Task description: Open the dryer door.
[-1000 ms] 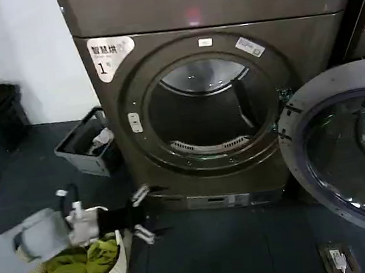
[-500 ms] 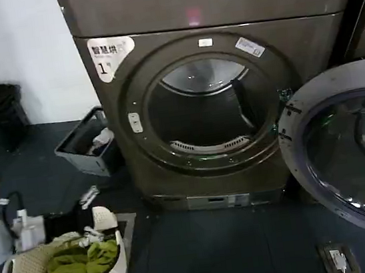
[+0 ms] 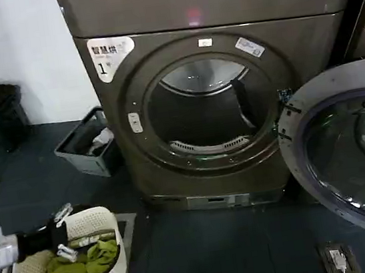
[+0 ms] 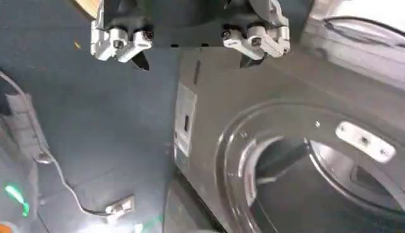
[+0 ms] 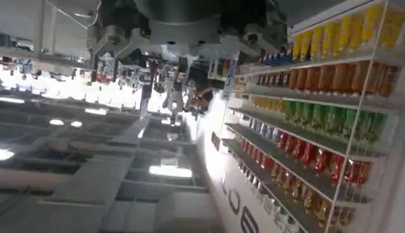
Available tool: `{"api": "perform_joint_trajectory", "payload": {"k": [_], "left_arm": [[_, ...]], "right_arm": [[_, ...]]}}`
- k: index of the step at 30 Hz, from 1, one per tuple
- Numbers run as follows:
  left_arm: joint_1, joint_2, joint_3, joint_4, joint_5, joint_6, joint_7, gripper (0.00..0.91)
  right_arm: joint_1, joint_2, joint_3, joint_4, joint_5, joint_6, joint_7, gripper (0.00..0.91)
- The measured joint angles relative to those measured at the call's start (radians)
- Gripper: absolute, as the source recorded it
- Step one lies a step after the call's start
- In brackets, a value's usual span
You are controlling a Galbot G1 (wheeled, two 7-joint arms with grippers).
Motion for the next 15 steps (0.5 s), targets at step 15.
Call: {"api": "perform_joint_trajectory", "payload": {"k": [15], "left_arm": [[0.079, 0.08, 0.02, 0.077, 0.045, -0.02, 0.0, 0.907]], "right_arm": [[0.019, -0.005, -0.014, -0.006, -0.002, 0.002, -0.002, 0.907]]}}
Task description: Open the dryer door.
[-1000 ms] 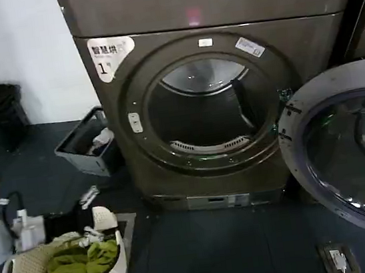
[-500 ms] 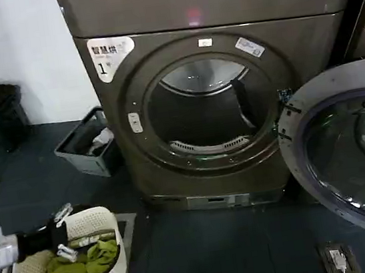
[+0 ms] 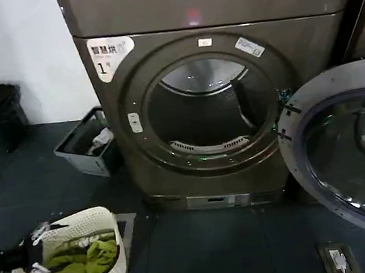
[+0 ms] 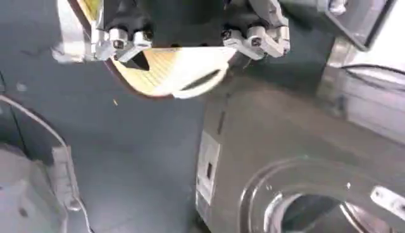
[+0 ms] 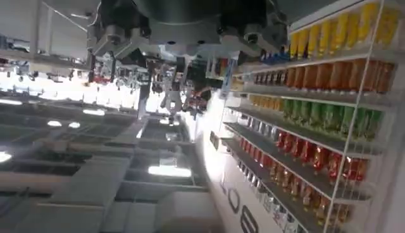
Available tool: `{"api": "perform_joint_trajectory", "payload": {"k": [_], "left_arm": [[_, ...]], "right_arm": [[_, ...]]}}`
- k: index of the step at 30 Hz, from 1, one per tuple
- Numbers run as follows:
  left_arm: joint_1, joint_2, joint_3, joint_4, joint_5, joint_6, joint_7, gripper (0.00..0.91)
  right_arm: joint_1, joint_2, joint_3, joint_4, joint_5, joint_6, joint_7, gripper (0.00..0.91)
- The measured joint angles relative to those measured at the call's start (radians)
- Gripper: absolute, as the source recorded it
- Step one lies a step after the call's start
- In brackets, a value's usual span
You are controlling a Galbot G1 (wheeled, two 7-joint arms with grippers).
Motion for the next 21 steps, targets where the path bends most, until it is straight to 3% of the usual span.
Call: {"api": "perform_joint_trajectory", "payload": {"k": [21], "left_arm": [[0.004, 0.035, 0.053, 0.117, 0.021, -0.049, 0.021, 0.907]], "right_arm": [[-0.01, -0.005, 0.036, -0.012, -0.018, 0.0, -0.015, 0.907]]}}
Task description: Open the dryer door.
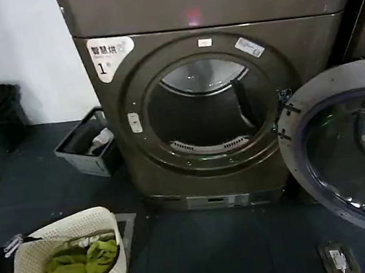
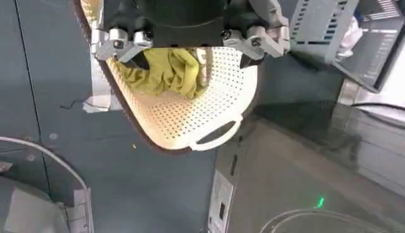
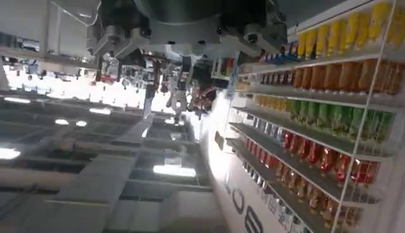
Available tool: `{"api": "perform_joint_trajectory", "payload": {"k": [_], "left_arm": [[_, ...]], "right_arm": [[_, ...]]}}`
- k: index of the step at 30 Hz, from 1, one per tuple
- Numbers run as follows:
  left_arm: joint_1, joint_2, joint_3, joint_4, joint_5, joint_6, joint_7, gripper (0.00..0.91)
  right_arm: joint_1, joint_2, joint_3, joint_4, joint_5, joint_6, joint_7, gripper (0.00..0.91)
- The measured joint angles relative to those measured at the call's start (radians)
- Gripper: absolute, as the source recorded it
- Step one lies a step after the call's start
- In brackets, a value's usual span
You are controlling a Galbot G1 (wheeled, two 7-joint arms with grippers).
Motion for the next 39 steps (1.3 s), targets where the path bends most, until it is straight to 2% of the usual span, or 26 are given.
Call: {"api": "perform_joint_trajectory", "payload": {"k": [23, 39], "left_arm": [[-0.013, 0.018, 0.032, 0.022, 0.0, -0.02, 0.03, 0.907], [-0.008, 0.025, 0.048, 0.037, -0.005, 0.0, 0.04, 0.907]], "right_arm": [[0.012, 0.003, -0.008, 0.008, 0.001, -0.001, -0.001, 0.907], [0.016, 0.005, -0.007, 0.009, 0.0, 0.0, -0.003, 0.907]]}}
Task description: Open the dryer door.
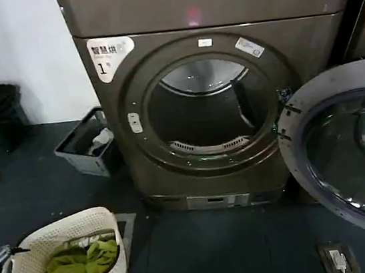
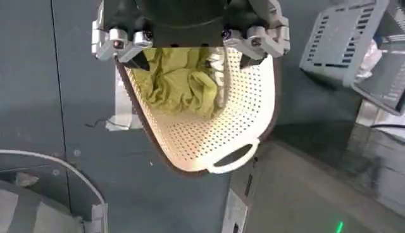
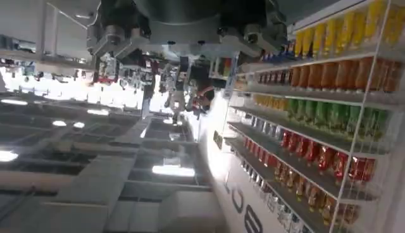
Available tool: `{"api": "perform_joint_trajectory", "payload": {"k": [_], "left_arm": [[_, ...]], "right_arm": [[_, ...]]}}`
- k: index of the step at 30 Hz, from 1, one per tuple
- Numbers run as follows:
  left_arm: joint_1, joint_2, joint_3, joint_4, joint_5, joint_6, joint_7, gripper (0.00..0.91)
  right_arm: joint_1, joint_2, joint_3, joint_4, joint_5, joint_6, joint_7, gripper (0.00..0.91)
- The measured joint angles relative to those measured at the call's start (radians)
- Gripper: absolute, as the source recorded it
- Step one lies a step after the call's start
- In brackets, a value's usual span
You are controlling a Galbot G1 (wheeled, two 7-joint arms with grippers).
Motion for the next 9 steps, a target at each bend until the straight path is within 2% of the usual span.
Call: {"api": "perform_joint_trajectory", "payload": {"k": [9], "left_arm": [[0.004, 0.01, 0.0, 0.017, 0.007, -0.002, 0.033, 0.907]], "right_arm": [[0.002, 0.003, -0.003, 0.008, 0.001, -0.001, -0.002, 0.907]]}}
